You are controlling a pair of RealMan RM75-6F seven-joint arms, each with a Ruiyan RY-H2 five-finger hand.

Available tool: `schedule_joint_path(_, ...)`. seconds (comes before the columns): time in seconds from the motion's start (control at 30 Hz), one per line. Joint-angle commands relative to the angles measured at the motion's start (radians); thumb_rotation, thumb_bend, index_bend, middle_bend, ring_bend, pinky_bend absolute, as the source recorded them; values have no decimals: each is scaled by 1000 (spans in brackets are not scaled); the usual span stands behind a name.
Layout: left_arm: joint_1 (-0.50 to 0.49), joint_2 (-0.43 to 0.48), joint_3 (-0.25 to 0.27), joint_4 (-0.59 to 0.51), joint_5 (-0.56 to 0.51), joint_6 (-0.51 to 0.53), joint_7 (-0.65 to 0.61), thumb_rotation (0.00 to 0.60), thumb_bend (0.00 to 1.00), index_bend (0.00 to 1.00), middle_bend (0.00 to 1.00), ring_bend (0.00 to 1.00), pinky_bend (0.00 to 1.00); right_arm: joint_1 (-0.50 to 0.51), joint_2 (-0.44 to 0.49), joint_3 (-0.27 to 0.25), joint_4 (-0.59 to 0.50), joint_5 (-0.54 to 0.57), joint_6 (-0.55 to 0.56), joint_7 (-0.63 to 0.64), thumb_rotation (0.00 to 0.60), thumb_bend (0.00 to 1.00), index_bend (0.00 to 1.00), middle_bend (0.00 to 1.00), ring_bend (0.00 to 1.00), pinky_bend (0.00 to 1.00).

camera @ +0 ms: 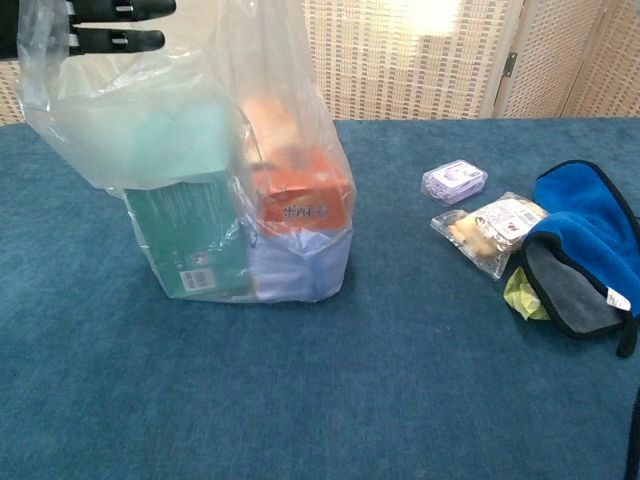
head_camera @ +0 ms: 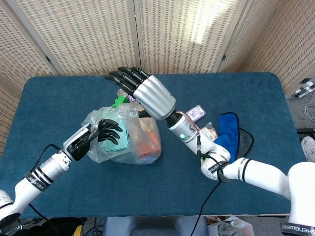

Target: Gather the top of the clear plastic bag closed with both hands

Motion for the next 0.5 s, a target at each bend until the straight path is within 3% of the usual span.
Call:
schedule_joint_path(0.03, -1, 0, 2, 1, 2, 0, -2, 301, 231, 290, 318, 334, 360, 9, -26, 0, 22, -30, 49, 42, 600, 56, 117, 155, 120, 223)
schedule_joint_path(0.5, -14, -31, 2, 28, 21, 27, -33, 275, 231, 289, 318, 322, 335, 0, -8, 10, -68, 8, 79, -7, 600, 0, 106, 139, 107, 193)
